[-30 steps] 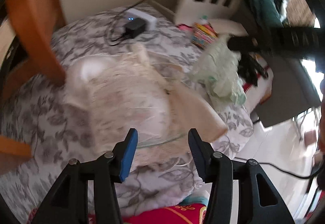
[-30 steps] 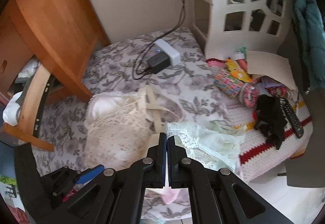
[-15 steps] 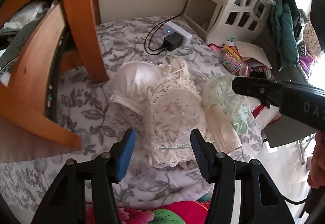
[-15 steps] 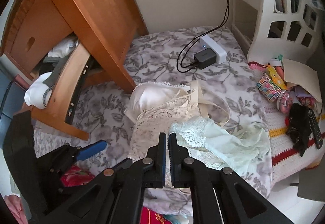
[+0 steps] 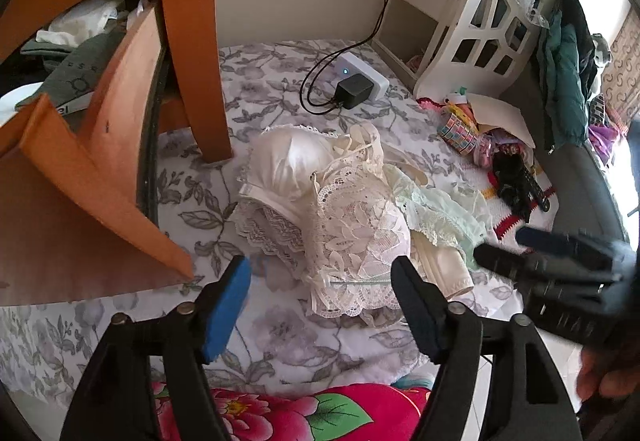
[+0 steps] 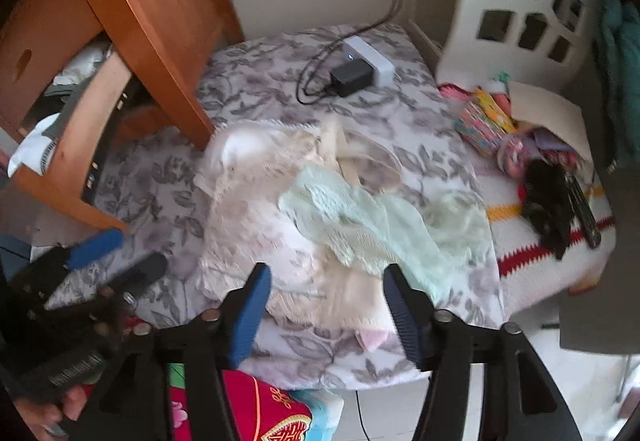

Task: Take underwear out of drawer
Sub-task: 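Move both open tools back toward the open nightstand drawer, then grasp the white cloth in the drawer with the left tool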

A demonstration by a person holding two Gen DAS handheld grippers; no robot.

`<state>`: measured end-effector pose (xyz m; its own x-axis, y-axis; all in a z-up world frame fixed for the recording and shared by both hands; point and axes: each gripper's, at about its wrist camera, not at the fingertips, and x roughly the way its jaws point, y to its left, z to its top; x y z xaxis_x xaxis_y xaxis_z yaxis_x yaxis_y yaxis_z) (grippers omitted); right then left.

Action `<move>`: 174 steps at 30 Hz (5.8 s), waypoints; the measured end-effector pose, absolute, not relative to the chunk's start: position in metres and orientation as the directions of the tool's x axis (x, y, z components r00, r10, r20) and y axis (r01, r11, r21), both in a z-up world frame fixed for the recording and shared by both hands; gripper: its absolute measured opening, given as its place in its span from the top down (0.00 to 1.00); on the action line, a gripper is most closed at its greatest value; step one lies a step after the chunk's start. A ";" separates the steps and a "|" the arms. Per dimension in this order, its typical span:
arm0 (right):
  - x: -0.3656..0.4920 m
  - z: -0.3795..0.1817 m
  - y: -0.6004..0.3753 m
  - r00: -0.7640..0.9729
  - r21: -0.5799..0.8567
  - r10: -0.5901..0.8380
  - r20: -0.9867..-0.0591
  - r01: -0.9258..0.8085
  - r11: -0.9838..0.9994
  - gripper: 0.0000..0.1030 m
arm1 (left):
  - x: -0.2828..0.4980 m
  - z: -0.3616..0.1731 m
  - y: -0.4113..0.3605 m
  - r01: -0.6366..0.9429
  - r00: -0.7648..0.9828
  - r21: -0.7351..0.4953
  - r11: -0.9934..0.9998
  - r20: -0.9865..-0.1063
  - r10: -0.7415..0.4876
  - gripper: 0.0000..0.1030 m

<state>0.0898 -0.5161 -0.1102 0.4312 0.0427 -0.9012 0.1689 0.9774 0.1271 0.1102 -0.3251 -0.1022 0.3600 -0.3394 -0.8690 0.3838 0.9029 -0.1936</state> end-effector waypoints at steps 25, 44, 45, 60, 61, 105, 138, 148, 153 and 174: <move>0.030 -0.076 -0.492 0.586 0.106 -0.097 -0.805 0.302 0.947 0.00 | 0.071 -0.033 -0.284 0.388 0.542 -0.157 0.908 -0.758 -0.362 0.01; 0.014 0.015 -0.412 0.744 0.067 -0.050 -0.666 0.126 0.990 0.00 | 0.071 0.048 -0.159 0.210 0.748 -0.191 0.959 -0.600 -0.283 0.00; 0.014 0.017 -0.407 0.748 0.063 -0.046 -0.662 0.117 0.991 0.00 | 0.071 0.051 -0.145 0.185 0.758 -0.200 0.962 -0.594 -0.269 0.00; 0.031 0.036 -0.329 0.741 0.023 0.031 -0.671 -0.021 1.000 0.00 | 0.074 0.048 -0.024 -0.029 0.817 -0.261 0.965 -0.562 -0.128 0.00; 0.034 0.037 -0.325 0.738 0.025 0.037 -0.673 -0.026 0.999 0.00 | 0.075 0.045 -0.018 -0.034 0.815 -0.261 0.965 -0.566 -0.124 0.00; 0.206 0.031 -0.205 0.594 -0.035 0.072 -0.801 -0.167 0.985 0.00 | 0.174 -0.013 0.059 0.087 0.606 -0.519 0.850 -0.650 -0.459 0.00; 0.244 0.017 -0.250 0.552 -0.050 0.046 -0.833 -0.157 0.986 0.28 | 0.268 -0.053 -0.064 0.180 0.186 -0.490 0.853 -0.835 -0.518 0.01; 0.237 0.015 -0.266 0.560 -0.013 0.073 -0.825 -0.148 0.989 0.28 | 0.283 -0.067 -0.060 0.052 0.147 -0.538 0.842 -0.829 -0.539 0.23; 0.235 0.012 -0.269 0.556 -0.009 0.077 -0.828 -0.151 0.989 0.28 | 0.287 -0.069 -0.062 0.066 0.136 -0.503 0.862 -0.851 -0.507 0.26; 0.234 0.003 -0.269 0.536 -0.008 0.078 -0.840 -0.156 0.988 0.28 | 0.270 -0.056 0.011 0.034 0.255 -0.537 0.843 -0.811 -0.527 0.81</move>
<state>0.2342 -0.2691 0.0027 0.5363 0.0783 -0.8404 -0.1562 0.9877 -0.0077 0.2704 0.0106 -0.0562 0.2553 -0.5270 -0.8106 0.0336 0.8427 -0.5373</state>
